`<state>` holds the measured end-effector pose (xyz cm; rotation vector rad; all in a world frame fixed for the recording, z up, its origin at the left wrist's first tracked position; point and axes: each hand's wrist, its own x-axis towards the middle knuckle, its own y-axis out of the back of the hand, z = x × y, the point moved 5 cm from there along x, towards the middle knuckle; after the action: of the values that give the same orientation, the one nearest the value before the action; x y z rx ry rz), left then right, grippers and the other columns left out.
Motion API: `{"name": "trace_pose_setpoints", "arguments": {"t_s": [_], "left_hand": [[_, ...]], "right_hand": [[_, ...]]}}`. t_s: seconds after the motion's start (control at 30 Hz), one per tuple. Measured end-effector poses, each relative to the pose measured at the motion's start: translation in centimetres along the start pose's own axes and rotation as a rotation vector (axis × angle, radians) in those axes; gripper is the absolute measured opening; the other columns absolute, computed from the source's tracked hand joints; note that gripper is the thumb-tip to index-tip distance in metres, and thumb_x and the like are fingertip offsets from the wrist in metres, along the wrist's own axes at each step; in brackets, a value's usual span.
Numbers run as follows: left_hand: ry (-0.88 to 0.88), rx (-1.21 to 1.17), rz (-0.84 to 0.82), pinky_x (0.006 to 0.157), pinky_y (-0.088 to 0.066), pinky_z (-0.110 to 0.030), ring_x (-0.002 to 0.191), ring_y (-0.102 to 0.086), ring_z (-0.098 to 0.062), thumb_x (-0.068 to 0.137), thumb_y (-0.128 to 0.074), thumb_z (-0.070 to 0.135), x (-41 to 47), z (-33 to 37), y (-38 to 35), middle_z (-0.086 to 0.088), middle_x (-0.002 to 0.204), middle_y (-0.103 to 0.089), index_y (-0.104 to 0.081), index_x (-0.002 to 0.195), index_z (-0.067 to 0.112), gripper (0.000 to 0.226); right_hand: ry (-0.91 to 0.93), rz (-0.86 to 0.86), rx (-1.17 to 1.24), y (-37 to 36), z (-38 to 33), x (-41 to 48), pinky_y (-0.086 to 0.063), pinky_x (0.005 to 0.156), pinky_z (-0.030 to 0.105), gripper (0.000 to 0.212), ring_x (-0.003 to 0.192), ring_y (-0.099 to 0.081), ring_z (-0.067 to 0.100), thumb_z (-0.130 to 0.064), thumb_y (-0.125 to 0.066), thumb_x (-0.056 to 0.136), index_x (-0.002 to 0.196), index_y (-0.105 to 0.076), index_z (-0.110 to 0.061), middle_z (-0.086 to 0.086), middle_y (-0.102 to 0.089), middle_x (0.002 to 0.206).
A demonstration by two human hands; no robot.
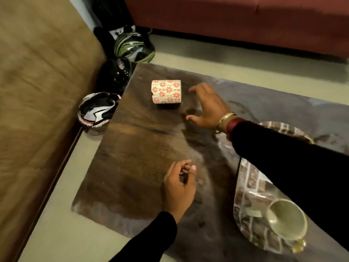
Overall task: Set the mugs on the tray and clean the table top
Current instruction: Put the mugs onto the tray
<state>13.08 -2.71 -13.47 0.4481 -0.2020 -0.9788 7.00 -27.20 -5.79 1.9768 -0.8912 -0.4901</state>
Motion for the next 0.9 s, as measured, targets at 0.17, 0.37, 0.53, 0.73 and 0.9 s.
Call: {"name": "trace_pose_setpoints", "arguments": {"t_s": [0.17, 0.37, 0.53, 0.73, 0.9], "left_hand": [[-0.006, -0.035, 0.022, 0.076, -0.054, -0.016, 0.089, -0.068, -0.004, 0.101, -0.07, 0.03, 0.8, -0.8, 1.7, 0.012, 0.099, -0.068, -0.072, 0.113, 0.027, 0.012], [0.019, -0.063, 0.011, 0.08, -0.057, -0.019, 0.098, -0.069, -0.002, 0.102, -0.071, 0.028, 2.1, -2.0, 2.3, 0.014, 0.106, -0.068, -0.072, 0.117, 0.026, 0.015], [-0.014, -0.043, -0.042, 0.08, -0.052, -0.016, 0.093, -0.066, -0.007, 0.099, -0.073, 0.029, 2.1, -0.5, 1.5, 0.01, 0.102, -0.067, -0.072, 0.119, 0.022, 0.021], [-0.083, -0.02, -0.166, 0.078, -0.056, -0.027, 0.092, -0.064, -0.005, 0.099, -0.07, 0.041, -0.2, 2.9, -3.3, 0.012, 0.101, -0.065, -0.069, 0.12, 0.027, 0.025], [-0.1, 0.034, -0.296, 0.078, -0.057, -0.027, 0.097, -0.064, -0.002, 0.098, -0.065, 0.054, -2.6, 3.8, -7.3, 0.021, 0.106, -0.061, -0.063, 0.124, 0.039, 0.03]], "right_hand": [[0.045, -0.092, -0.249, -4.7, -5.3, 10.4, -0.033, 0.12, 0.044, 0.113, 0.14, -0.04, 0.033, -0.026, -0.092, 0.061, 0.154, -0.031, -0.008, 0.013, -0.039, 0.153], [0.059, -0.144, -0.438, -7.9, -6.3, 13.9, -0.048, 0.095, 0.043, 0.089, 0.115, -0.059, 0.037, -0.027, -0.093, 0.058, 0.131, -0.046, -0.008, 0.016, -0.058, 0.128], [-0.051, -0.037, 0.002, -4.8, -3.7, 10.8, -0.051, 0.091, 0.036, 0.09, 0.113, -0.061, 0.03, -0.035, -0.095, 0.053, 0.13, -0.053, -0.014, 0.008, -0.062, 0.126], [-0.131, 0.155, 0.32, 3.1, 4.1, -1.8, -0.053, 0.087, 0.026, 0.084, 0.1, -0.065, 0.016, -0.034, -0.1, 0.054, 0.124, -0.057, -0.017, -0.004, -0.068, 0.112], [-0.255, 0.321, 0.322, 7.1, 11.1, -13.6, -0.05, 0.084, 0.02, 0.087, 0.098, -0.064, 0.011, -0.03, -0.102, 0.054, 0.125, -0.054, -0.016, -0.006, -0.063, 0.115]]}}
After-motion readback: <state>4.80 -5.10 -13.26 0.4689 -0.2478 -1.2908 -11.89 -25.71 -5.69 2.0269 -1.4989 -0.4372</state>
